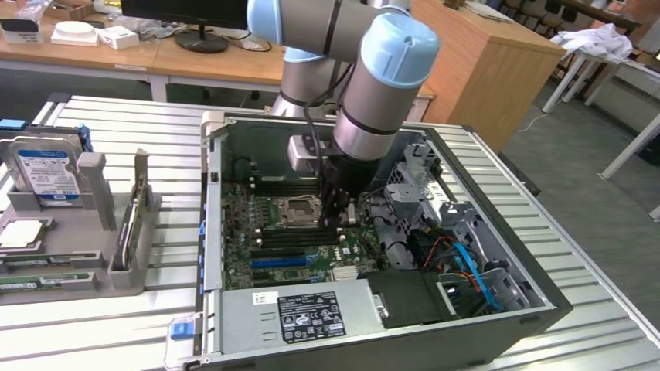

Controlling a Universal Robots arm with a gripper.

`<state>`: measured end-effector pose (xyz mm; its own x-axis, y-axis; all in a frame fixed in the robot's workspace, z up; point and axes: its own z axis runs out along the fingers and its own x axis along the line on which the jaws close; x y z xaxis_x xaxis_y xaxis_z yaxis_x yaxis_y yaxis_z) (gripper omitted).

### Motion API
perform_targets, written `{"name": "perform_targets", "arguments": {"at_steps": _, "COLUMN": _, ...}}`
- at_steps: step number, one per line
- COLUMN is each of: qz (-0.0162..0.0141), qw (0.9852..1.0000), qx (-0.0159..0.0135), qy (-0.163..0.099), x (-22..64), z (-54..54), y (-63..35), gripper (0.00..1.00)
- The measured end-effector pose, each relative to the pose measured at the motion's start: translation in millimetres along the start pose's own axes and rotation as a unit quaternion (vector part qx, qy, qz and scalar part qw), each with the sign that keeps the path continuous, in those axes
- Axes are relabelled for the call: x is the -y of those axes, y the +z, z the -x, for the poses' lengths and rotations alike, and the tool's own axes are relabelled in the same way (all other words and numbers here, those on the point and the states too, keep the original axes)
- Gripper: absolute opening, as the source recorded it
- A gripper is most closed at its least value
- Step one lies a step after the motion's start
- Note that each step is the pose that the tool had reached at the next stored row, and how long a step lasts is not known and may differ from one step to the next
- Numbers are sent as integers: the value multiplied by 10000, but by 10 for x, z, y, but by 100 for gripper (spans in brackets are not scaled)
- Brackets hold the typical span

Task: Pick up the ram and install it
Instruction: 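Press down the ram until it locks into place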

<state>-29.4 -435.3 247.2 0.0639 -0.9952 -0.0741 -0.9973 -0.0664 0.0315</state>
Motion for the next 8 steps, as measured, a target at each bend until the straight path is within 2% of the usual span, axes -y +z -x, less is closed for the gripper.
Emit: {"name": "perform_targets", "arguments": {"at_steps": 8, "qz": 0, "qw": 10000, "qx": 0, "qy": 1, "x": 4, "z": -10, "y": 141, "gripper": 10}}
